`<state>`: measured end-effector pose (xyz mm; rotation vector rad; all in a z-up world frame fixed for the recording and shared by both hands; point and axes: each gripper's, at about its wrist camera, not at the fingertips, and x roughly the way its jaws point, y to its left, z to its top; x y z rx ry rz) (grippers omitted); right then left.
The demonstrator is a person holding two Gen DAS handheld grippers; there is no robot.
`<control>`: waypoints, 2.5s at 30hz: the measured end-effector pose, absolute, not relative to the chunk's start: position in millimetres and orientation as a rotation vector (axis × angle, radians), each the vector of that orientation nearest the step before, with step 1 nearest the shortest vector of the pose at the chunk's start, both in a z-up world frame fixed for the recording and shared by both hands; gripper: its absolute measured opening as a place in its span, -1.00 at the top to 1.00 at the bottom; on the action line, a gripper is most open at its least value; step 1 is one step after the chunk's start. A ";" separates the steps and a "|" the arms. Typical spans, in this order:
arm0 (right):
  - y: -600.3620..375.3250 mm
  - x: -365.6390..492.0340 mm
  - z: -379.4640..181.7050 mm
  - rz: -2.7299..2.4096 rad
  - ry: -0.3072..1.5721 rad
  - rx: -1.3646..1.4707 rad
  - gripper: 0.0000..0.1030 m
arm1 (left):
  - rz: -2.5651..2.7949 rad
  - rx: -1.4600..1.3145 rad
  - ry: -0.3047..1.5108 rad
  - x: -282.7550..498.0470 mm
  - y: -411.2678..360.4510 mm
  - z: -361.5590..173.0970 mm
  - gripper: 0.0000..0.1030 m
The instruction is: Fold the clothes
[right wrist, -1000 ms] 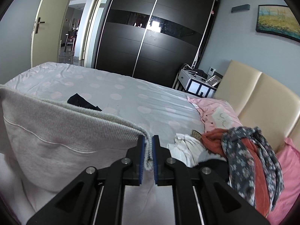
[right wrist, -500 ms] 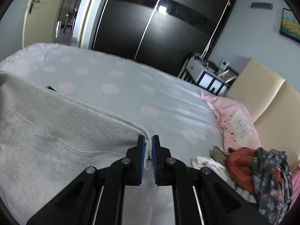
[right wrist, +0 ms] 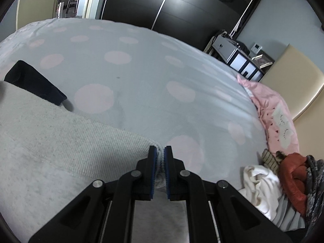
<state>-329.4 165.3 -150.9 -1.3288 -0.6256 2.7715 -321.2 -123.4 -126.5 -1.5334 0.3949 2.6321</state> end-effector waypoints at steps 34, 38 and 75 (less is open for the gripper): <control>255.9 -131.5 -140.6 2.820 0.038 -1.360 0.57 | 2.770 -1.579 0.749 -160.7 -143.5 -151.9 -0.13; 250.3 -141.3 -147.8 2.836 -0.004 -1.359 0.57 | 2.837 -1.609 0.671 -186.7 -152.2 -149.3 0.42; 289.8 -138.1 -153.1 2.782 0.516 -1.370 0.41 | 2.955 -1.849 -0.445 -135.0 -273.8 -156.4 0.05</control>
